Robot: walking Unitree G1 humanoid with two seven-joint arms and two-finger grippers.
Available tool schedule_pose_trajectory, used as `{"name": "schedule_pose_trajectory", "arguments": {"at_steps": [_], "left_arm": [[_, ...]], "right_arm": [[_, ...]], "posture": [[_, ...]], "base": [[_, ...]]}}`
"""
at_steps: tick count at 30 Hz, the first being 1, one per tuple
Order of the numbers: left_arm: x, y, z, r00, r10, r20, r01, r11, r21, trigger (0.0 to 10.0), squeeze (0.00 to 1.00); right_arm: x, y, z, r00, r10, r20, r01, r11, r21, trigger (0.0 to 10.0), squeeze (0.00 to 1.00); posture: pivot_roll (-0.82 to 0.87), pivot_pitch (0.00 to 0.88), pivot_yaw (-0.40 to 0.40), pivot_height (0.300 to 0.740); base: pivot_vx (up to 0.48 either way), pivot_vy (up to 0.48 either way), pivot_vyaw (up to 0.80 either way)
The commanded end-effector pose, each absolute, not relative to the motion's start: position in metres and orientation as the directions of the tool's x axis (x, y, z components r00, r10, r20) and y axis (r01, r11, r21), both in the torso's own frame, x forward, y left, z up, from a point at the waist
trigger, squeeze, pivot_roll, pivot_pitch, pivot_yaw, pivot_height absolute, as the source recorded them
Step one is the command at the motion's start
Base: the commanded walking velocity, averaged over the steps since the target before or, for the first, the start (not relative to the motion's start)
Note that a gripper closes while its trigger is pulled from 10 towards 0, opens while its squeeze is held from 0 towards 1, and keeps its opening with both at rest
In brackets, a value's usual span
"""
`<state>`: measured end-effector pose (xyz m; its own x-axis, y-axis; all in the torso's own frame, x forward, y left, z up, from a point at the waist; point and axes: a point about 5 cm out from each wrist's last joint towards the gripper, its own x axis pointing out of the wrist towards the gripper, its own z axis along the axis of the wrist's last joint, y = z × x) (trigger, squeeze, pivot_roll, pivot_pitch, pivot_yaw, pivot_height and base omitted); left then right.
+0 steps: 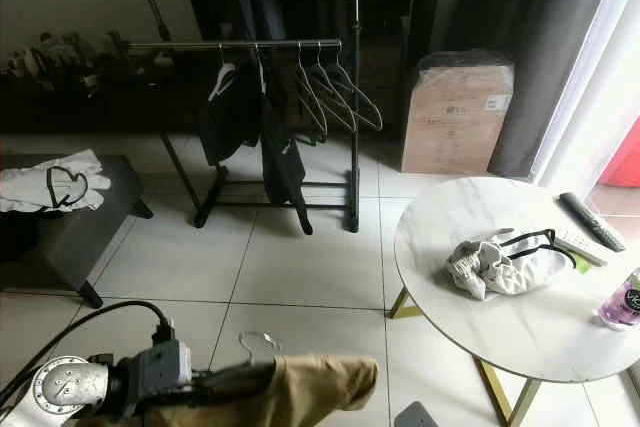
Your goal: Hang hanger
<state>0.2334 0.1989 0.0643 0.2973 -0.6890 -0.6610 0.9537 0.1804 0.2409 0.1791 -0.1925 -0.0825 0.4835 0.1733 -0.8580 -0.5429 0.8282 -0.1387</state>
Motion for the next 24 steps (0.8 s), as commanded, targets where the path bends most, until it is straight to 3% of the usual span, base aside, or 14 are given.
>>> {"name": "schedule_pose_trajectory", "arguments": {"at_steps": [1,2,3,9,13,17,18,20,24], "left_arm": [[0.234,0.206,0.069,0.235,-0.689,-0.686,0.966,0.091,0.240,10.0,0.00],[0.236,0.206,0.071,0.207,-0.702,-0.682,0.970,0.060,0.234,10.0,0.00],[0.238,0.203,0.073,0.196,-0.718,-0.668,0.971,0.046,0.236,10.0,0.00],[0.244,0.194,0.074,0.172,-0.737,-0.654,0.967,0.002,0.253,10.0,0.00],[0.244,0.196,0.067,0.154,-0.708,-0.689,0.965,-0.042,0.259,10.0,0.00],[0.248,0.196,0.064,0.175,-0.693,-0.699,0.952,-0.061,0.299,10.0,0.00],[0.248,0.196,0.064,0.175,-0.693,-0.699,0.952,-0.061,0.299,10.0,0.00],[0.250,0.194,0.063,0.185,-0.689,-0.701,0.947,-0.066,0.314,10.0,0.00],[0.253,0.193,0.062,0.197,-0.684,-0.702,0.937,-0.080,0.340,10.0,0.00]], "right_arm": [[0.197,-0.198,-0.069,0.502,0.270,-0.822,-0.606,0.788,-0.111,10.0,0.00],[0.227,-0.222,-0.032,0.551,0.438,-0.710,-0.683,0.726,-0.083,10.0,0.00],[0.237,-0.230,-0.011,0.563,0.523,-0.640,-0.728,0.680,-0.085,10.0,0.00],[0.248,-0.225,0.019,0.549,0.625,-0.556,-0.777,0.626,-0.064,10.0,0.00],[0.249,-0.229,0.030,0.493,0.662,-0.564,-0.821,0.569,-0.049,10.0,0.00],[0.240,-0.234,0.047,0.354,0.714,-0.605,-0.894,0.448,0.006,10.0,0.00],[0.240,-0.234,0.047,0.354,0.714,-0.605,-0.894,0.448,0.006,10.0,0.00],[0.234,-0.228,0.054,0.277,0.739,-0.615,-0.922,0.385,0.048,10.0,0.00],[0.231,-0.216,0.061,0.200,0.772,-0.603,-0.943,0.318,0.094,10.0,0.00]], "posture": [[-0.10,0.053,0.051,0.740],[-0.10,0.053,0.054,0.740],[-0.10,0.055,0.056,0.740],[-0.11,0.053,0.058,0.740],[-0.12,0.048,0.057,0.740],[-0.12,0.036,0.053,0.740],[-0.12,0.036,0.053,0.740],[-0.12,0.029,0.052,0.740],[-0.12,0.017,0.049,0.740]], "base": [[0.000,0.000,0.00],[0.000,0.000,0.00],[0.000,0.000,0.00],[0.000,0.000,0.00],[0.000,0.000,0.00],[0.000,0.000,0.00],[0.000,0.000,0.00],[0.000,0.000,0.00],[0.000,0.000,0.00]]}}
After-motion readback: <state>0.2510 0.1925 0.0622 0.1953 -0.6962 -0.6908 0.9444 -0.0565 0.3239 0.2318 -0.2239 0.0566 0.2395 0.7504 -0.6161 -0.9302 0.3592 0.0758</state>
